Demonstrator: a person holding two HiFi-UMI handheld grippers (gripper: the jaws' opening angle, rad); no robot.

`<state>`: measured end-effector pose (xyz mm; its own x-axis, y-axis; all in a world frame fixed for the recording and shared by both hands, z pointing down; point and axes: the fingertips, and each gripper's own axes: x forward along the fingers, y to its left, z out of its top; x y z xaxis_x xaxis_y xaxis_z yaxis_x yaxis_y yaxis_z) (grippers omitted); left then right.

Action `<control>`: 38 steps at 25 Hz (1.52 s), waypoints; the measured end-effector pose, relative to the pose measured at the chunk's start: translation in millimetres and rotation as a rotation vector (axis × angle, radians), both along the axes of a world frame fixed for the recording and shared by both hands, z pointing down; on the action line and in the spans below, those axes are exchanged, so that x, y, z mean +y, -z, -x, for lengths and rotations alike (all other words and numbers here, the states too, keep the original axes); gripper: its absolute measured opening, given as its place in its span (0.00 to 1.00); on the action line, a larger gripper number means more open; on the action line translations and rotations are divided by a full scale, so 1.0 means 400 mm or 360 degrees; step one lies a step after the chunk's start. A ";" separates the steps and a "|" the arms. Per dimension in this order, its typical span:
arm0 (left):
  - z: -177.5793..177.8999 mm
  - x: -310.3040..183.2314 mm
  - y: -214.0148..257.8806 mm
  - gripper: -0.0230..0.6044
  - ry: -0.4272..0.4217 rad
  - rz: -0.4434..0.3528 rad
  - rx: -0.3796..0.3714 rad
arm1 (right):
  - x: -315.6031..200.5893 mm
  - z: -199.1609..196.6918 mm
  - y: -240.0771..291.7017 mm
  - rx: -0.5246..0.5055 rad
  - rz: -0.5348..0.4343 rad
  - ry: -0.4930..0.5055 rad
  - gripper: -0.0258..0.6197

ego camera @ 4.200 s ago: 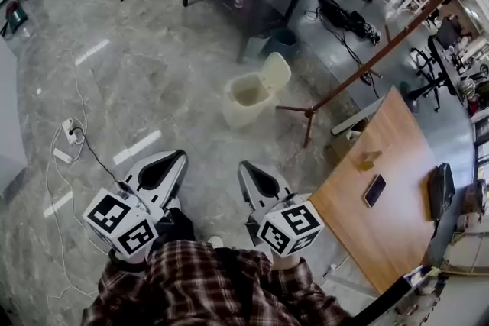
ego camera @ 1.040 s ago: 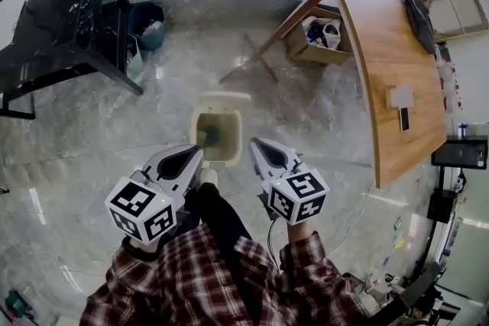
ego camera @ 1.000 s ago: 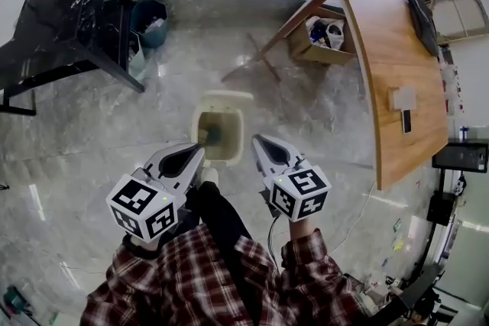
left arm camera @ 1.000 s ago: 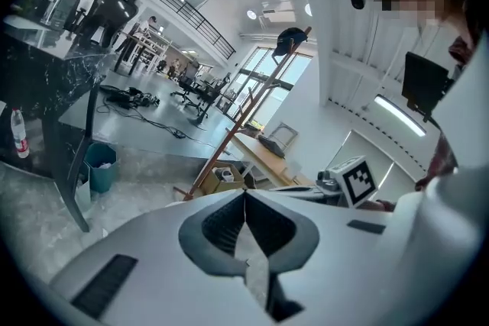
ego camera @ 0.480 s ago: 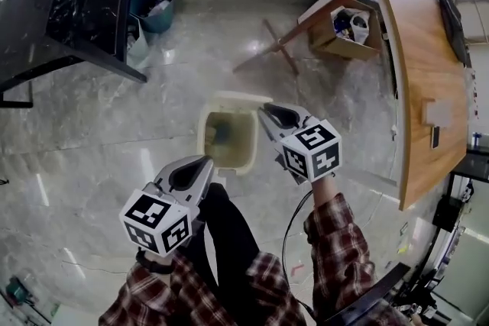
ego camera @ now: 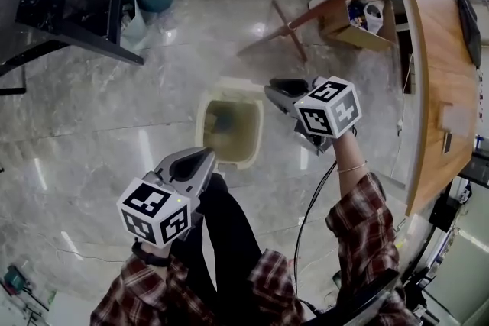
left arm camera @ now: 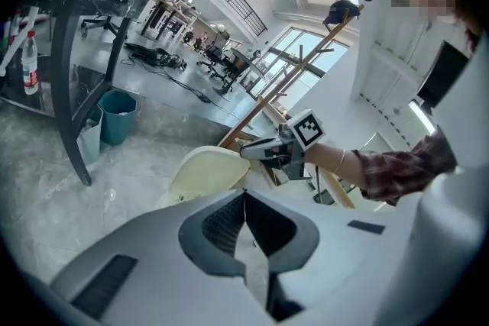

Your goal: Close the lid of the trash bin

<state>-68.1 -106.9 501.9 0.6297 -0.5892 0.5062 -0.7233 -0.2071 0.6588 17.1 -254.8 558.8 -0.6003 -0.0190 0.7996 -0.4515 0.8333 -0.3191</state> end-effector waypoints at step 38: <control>-0.096 0.194 -0.388 0.06 -0.0279 0.0263 -0.0088 | 0.583 -0.085 -0.361 0.0118 0.0043 -0.0145 0.14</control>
<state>-29.7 -29.2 657.1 0.6839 -0.3797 0.6230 -0.7215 -0.2253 0.6548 50.9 -21.6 703.2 -0.5363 -0.0488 0.8426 -0.5480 0.7794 -0.3037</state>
